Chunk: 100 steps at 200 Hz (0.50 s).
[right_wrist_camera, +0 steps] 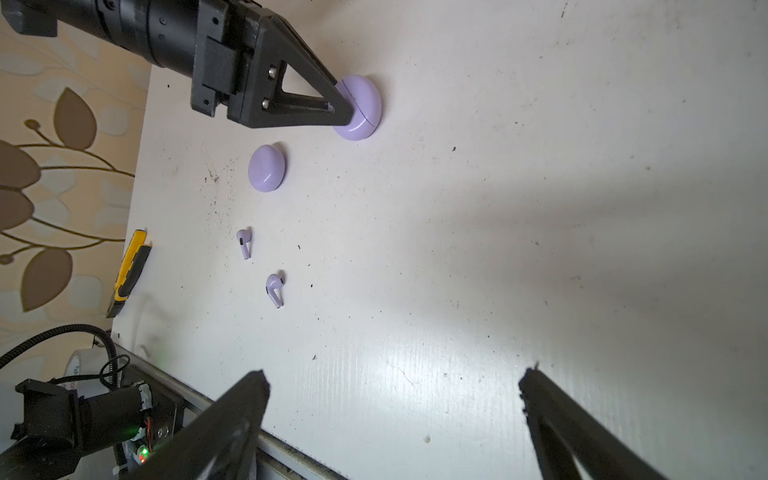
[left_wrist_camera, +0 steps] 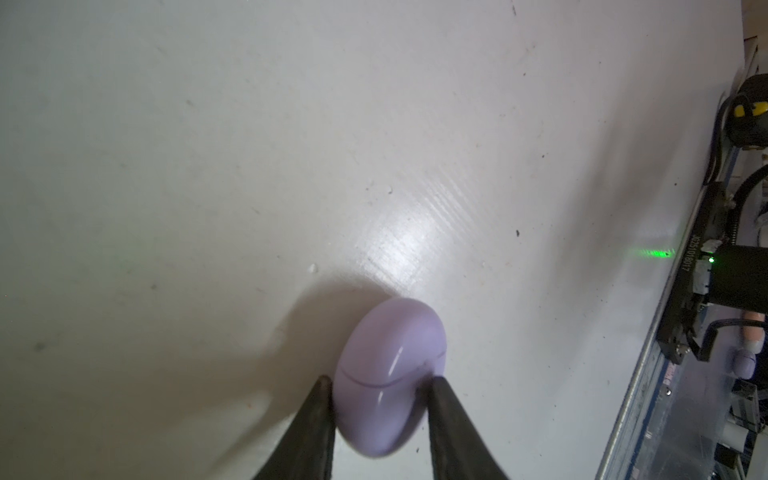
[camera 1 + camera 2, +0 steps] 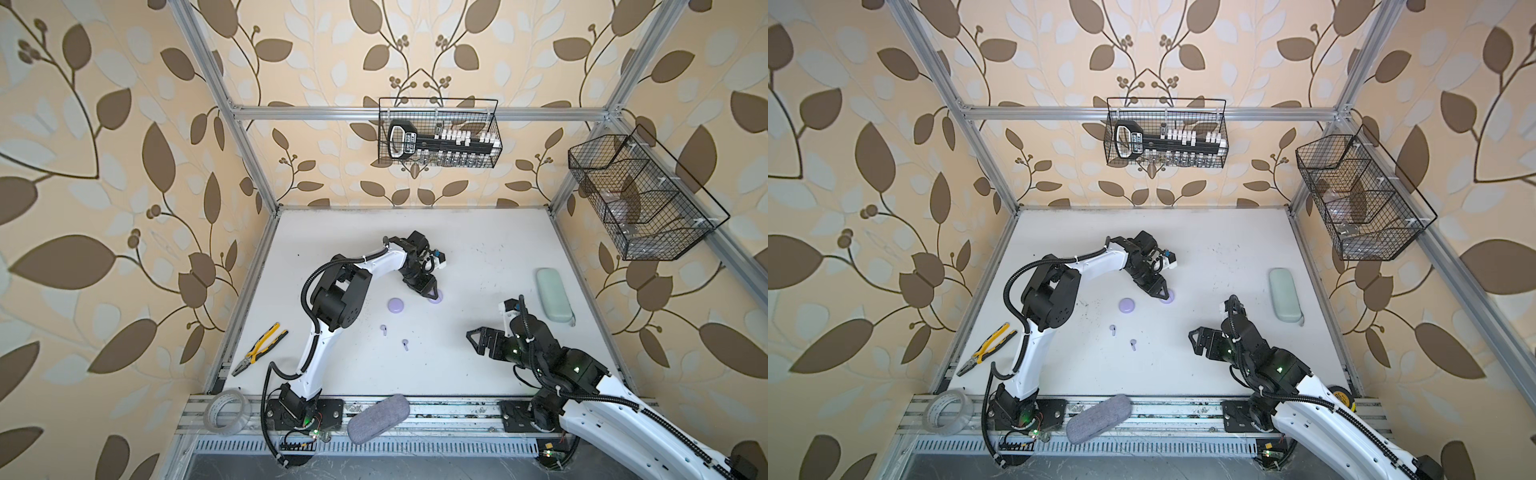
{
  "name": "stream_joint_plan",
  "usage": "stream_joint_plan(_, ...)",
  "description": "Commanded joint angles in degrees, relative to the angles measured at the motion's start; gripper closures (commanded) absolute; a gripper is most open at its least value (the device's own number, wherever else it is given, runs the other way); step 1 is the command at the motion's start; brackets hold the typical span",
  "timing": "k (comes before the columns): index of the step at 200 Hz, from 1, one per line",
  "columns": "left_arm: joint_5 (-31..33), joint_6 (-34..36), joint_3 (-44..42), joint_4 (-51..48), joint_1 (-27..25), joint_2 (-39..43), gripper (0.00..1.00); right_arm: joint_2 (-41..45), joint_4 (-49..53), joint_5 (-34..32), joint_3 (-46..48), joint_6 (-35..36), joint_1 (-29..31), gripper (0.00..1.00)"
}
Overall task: Insert the wireless bluetooth earbuds into the charging case
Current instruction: 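Open the left gripper to release the case on the table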
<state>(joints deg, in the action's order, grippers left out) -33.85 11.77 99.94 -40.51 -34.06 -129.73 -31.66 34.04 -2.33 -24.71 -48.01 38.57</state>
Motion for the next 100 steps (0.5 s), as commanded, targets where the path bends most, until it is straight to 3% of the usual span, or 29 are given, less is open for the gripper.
stream_joint_plan(1, 1.12, 0.63, -1.21, -0.54, 0.40, 2.19, 0.61, -0.49, -0.47, 0.48, -0.74, -0.43, 0.28, 0.04)
stream_joint_plan(37, 1.87, 0.80, -2.83, 0.03, 0.83, 3.03, 0.61, -1.11, -0.46, 0.15, -1.52, -0.25, 0.54, 0.04)
stream_joint_plan(74, 3.80, 0.47, -5.78, 2.04, 1.21, 5.72, 0.50, -2.44, -1.55, 0.22, -1.79, -0.25, 0.99, 0.04)
stream_joint_plan(100, 4.58, 0.45, -6.94, 2.54, 1.57, 7.26, 0.48, -3.27, -2.60, -0.24, -1.77, -0.71, 1.83, 0.04)
